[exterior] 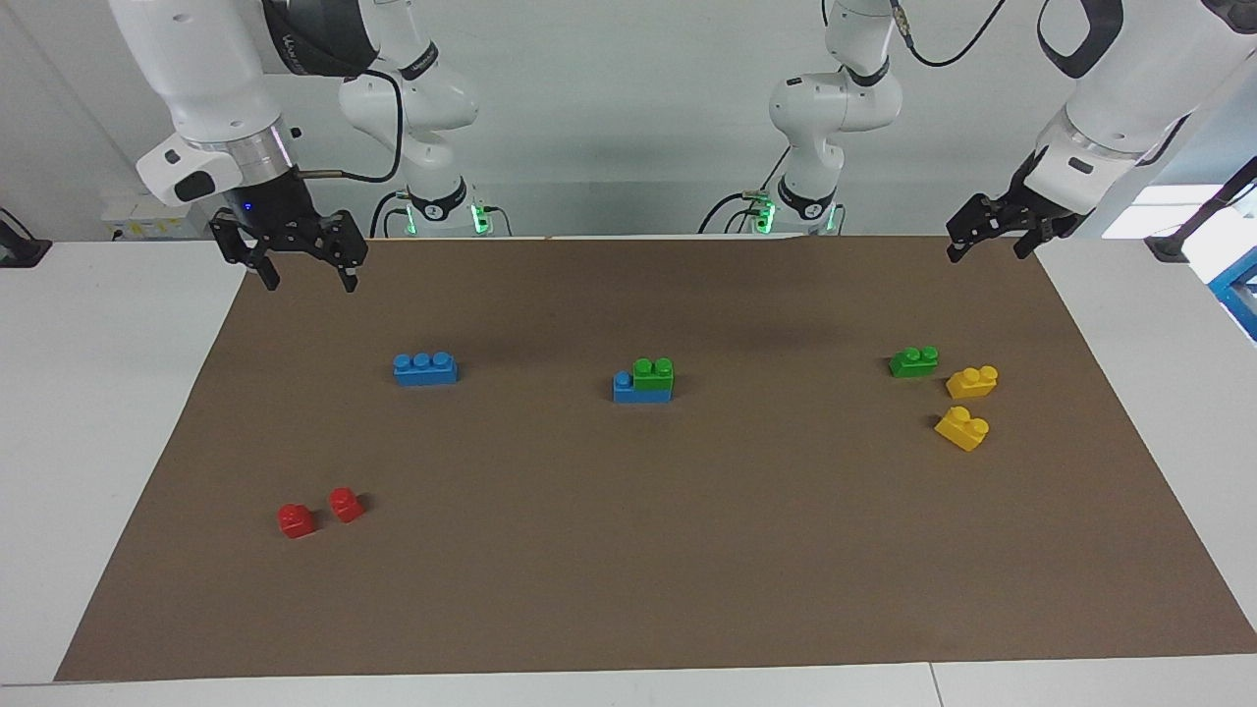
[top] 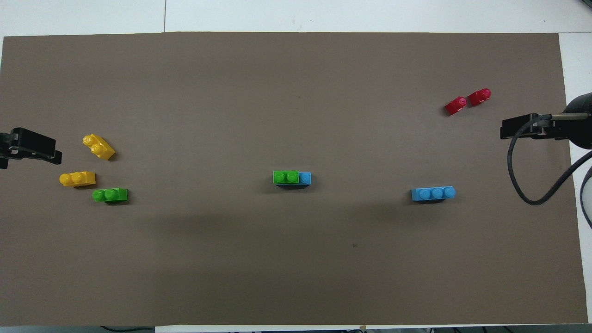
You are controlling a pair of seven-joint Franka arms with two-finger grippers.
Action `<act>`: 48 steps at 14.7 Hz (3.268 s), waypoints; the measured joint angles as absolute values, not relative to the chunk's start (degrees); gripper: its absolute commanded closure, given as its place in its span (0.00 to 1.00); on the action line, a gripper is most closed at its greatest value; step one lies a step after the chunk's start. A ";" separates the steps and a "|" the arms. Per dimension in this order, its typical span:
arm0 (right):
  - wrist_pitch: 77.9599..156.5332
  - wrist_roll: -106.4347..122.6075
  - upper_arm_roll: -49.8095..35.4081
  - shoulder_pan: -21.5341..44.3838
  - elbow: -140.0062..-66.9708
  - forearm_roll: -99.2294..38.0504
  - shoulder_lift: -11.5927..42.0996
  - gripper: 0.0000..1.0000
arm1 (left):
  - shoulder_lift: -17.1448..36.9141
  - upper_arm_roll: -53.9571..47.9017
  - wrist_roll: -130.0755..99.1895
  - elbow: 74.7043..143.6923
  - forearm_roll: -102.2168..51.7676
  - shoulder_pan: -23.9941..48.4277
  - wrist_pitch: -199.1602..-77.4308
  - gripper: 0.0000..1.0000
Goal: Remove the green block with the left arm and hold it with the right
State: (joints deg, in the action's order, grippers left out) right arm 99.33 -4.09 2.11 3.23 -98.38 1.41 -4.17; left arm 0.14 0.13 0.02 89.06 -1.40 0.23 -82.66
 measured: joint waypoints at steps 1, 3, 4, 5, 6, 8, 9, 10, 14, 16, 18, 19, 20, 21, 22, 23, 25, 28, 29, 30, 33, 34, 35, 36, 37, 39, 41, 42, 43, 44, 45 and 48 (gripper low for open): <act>99.30 -4.09 2.11 3.23 -98.40 1.41 -4.17 0.00 | 0.14 0.13 0.02 89.06 -1.40 0.23 -82.67 0.00; 99.24 -4.09 2.15 3.20 -98.45 1.41 -4.17 0.00 | 0.14 0.11 0.02 89.06 -1.40 0.23 -82.67 0.00; 99.21 -4.09 2.18 3.12 -98.47 1.41 -4.17 0.00 | 0.14 0.11 0.02 89.06 -1.40 0.23 -82.67 0.00; 99.06 -4.09 2.25 3.09 -98.49 1.41 -4.17 0.00 | 0.14 0.10 0.02 89.06 -1.40 0.23 -82.67 0.00; 98.82 -4.09 2.29 3.08 -98.52 1.41 -4.17 0.00 | 0.14 0.10 0.02 89.06 -1.40 0.23 -82.68 0.00; 98.77 -4.09 2.25 3.15 -98.56 1.41 -4.18 0.00 | 0.13 0.11 0.02 89.06 -1.40 0.23 -82.70 0.00; 98.77 -4.09 2.20 3.18 -98.58 1.41 -4.18 0.00 | 0.12 0.11 0.02 89.06 -1.40 0.23 -82.71 0.00; 98.76 -4.09 2.13 3.19 -98.59 1.41 -4.18 0.00 | 0.10 0.13 0.02 89.06 -1.40 0.23 -82.74 0.00; 98.75 -4.09 2.06 3.19 -98.63 1.41 -4.20 0.00 | 0.01 0.16 0.01 89.06 -1.40 0.23 -82.75 0.00; 98.75 -4.09 2.04 3.19 -98.63 1.41 -4.22 0.00 | -0.05 0.17 0.01 89.05 -1.40 0.23 -82.75 0.00; 98.74 -4.09 2.05 3.19 -98.64 1.41 -4.24 0.00 | -0.08 0.22 0.00 89.05 -1.40 0.22 -82.75 0.00; 98.74 -4.09 2.08 3.15 -98.66 1.41 -4.24 0.00 | -0.09 0.25 0.00 89.05 -1.40 0.21 -82.75 0.00; 98.74 -4.09 2.12 3.09 -98.70 1.41 -4.24 0.00 | -0.10 0.27 0.00 89.05 -1.40 0.20 -82.75 0.00; 98.74 -4.09 2.17 3.06 -98.72 1.41 -4.24 0.00 | -0.10 0.28 -0.01 89.05 -1.40 0.19 -82.75 0.00; 98.76 -4.09 2.17 3.07 -98.71 1.41 -4.26 0.00 | -0.10 0.30 -0.01 89.06 -1.40 0.18 -82.75 0.00; 98.77 -4.09 2.14 3.11 -98.72 1.41 -4.29 0.00 | -0.10 0.33 -0.03 89.06 -1.40 0.17 -82.75 0.00; 98.77 -4.09 2.10 3.13 -98.72 1.41 -4.36 0.00 | -0.10 0.33 -0.27 89.06 -1.40 0.17 -82.75 0.00; 98.77 -4.09 2.15 3.09 -98.72 1.41 -4.40 0.00 | -0.10 0.21 -2.79 89.17 -1.40 0.22 -82.73 0.00; 98.77 -4.09 2.16 3.05 -98.73 1.41 -4.40 0.00 | -0.10 0.11 -4.15 89.18 -1.40 0.24 -82.73 0.00; 98.77 -4.09 2.18 3.01 -98.74 1.41 -4.40 0.00 | -0.10 -0.01 -5.86 89.18 -1.42 0.27 -82.73 0.00; 98.77 -6.17 2.18 2.96 -98.82 1.41 -4.40 0.00 | -0.11 -0.32 -12.96 89.29 -1.49 1.34 -82.71 0.00; 98.77 -7.96 2.15 3.00 -98.85 1.40 -4.40 0.00 | -0.11 -0.43 -16.32 89.35 -1.50 2.23 -82.71 0.00; 98.77 -10.29 2.10 3.07 -98.92 1.40 -4.41 0.00 | -0.12 -0.51 -20.04 89.38 -1.50 3.45 -82.71 0.00; 98.72 -13.32 2.01 3.16 -99.13 1.39 -4.47 0.00 | -0.14 -0.59 -23.92 89.38 -1.50 4.80 -82.71 0.00; 98.69 -17.10 1.92 3.36 -99.60 1.16 -4.64 0.00 | -0.17 -0.68 -27.82 89.38 -1.50 6.06 -82.71 0.00; 98.71 -26.61 1.60 3.92 -101.18 -2.32 -5.17 0.00 | -0.25 -0.73 -35.73 89.62 -1.50 8.70 -82.71 0.00; 99.24 -36.59 1.36 4.51 -102.55 -7.59 -5.59 0.02 | -0.58 -0.80 -46.48 90.37 -1.51 11.68 -82.80 0.00; 99.75 -42.62 1.33 5.24 -103.08 -9.39 -5.66 0.02 | -0.93 -0.83 -52.97 91.08 -1.52 13.38 -83.28 0.00; 100.37 -49.58 1.31 6.30 -103.58 -10.71 -5.66 0.02 | -1.37 -0.89 -59.69 92.08 -1.55 15.11 -84.39 0.00; 100.87 -56.15 1.26 7.39 -104.10 -12.11 -5.64 0.03 | -1.85 -0.93 -66.63 93.26 -1.69 16.75 -85.99 0.00; 101.92 -61.60 1.19 8.39 -104.89 -13.88 -5.62 0.03 | -2.39 -0.98 -74.12 94.58 -2.00 18.18 -87.79 0.00; 106.73 -69.89 1.14 10.03 -108.91 -18.73 -5.39 0.03 | -3.65 -1.00 -94.46 98.21 -2.77 20.77 -93.30 0.00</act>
